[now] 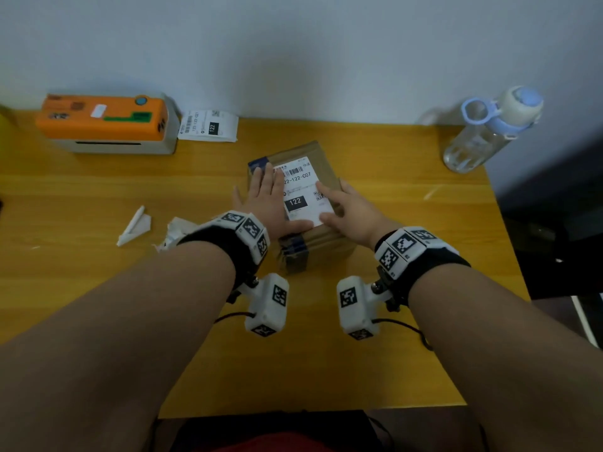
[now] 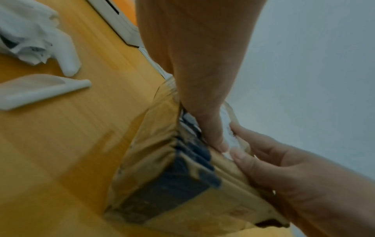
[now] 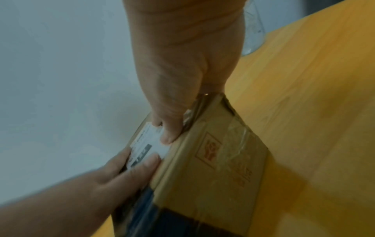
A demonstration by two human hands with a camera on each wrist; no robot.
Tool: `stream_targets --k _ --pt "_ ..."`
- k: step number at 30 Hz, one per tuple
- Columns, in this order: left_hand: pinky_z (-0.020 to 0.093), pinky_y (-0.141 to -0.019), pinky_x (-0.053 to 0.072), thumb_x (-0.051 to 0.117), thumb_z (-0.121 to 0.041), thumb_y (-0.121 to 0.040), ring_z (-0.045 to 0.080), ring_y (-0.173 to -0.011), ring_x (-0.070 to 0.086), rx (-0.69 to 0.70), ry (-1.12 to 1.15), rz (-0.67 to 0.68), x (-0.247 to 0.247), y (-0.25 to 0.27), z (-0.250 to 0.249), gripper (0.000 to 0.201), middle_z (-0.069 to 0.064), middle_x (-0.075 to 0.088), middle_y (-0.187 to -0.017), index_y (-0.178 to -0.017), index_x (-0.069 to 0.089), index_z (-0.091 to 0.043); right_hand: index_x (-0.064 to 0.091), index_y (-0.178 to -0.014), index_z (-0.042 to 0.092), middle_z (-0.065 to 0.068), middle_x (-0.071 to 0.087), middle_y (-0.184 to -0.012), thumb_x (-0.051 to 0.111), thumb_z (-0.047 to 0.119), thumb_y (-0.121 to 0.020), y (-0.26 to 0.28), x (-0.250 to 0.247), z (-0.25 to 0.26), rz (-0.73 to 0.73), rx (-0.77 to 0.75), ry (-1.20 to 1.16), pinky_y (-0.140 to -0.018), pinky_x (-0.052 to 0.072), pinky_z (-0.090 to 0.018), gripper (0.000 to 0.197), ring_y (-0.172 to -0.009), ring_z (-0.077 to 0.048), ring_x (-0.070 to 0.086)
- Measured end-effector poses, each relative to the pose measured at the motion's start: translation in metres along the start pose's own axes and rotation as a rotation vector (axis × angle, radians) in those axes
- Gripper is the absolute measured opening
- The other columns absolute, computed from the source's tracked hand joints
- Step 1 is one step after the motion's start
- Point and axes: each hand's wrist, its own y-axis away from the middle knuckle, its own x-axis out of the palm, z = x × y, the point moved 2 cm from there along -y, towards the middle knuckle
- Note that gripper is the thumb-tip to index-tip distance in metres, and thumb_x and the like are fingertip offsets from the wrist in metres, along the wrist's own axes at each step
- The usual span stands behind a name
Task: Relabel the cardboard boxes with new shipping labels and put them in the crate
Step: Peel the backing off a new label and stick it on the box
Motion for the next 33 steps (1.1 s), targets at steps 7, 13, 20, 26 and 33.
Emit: stream_targets --k 7,13,20,26,33 --pt "0.055 -0.113 -0.005 0.041 -0.071 -0.081 0.018 -0.146 -0.009 0.161 -0.178 0.015 -0.02 0.004 0.015 0.099 -0.003 -0.013 -0.158 -0.15 -0.009 -0.019 0.035 -0.144 0.03 -0.006 0.003 -0.16 0.038 0.021 -0.1 0.005 -0.012 0.012 -0.095 -0.042 0.274 -0.111 0.03 -0.037 0.045 -0.142 -0.029 0.022" --pt "0.05 -0.116 -0.006 0.009 -0.058 -0.094 0.014 -0.145 -0.012 0.209 -0.146 -0.051 0.002 0.008 -0.008 0.069 -0.005 -0.015 -0.157 -0.149 -0.011 -0.021 -0.003 -0.151 0.026 0.007 -0.008 -0.16 0.02 0.031 -0.103 0.0 0.016 0.022 0.017 -0.182 0.639 -0.118 -0.002 -0.05 0.054 -0.147 -0.018 -0.007" --pt "0.054 -0.113 -0.008 0.009 -0.058 -0.095 0.018 -0.146 -0.006 0.126 -0.299 -0.119 -0.022 -0.004 0.033 0.067 -0.005 -0.007 -0.158 -0.15 -0.002 -0.023 0.009 -0.151 0.025 0.006 0.002 -0.16 0.032 0.018 -0.099 0.0 -0.015 0.016 -0.032 -0.138 0.728 -0.116 0.0 -0.053 0.057 -0.147 -0.025 0.005" --pt "0.052 -0.115 0.0 0.023 -0.071 -0.087 0.026 -0.145 0.001 0.099 -0.173 -0.197 -0.008 -0.001 0.012 0.085 0.0 0.002 -0.159 -0.151 0.002 -0.02 -0.001 -0.15 0.037 0.001 -0.013 -0.159 0.021 0.043 -0.101 -0.022 0.005 0.045 -0.051 -0.206 0.745 -0.113 -0.01 -0.059 0.054 -0.146 -0.028 -0.01" --pt "0.061 -0.111 -0.008 0.024 -0.092 -0.063 0.031 -0.143 -0.018 -0.015 -0.207 -0.096 -0.011 -0.011 0.02 0.112 0.003 -0.024 -0.155 -0.148 -0.013 -0.028 0.0 -0.145 0.051 0.001 -0.02 -0.157 0.007 0.058 -0.095 -0.048 -0.002 0.041 -0.058 -0.057 0.733 -0.106 -0.015 -0.068 0.05 -0.145 -0.034 -0.015"
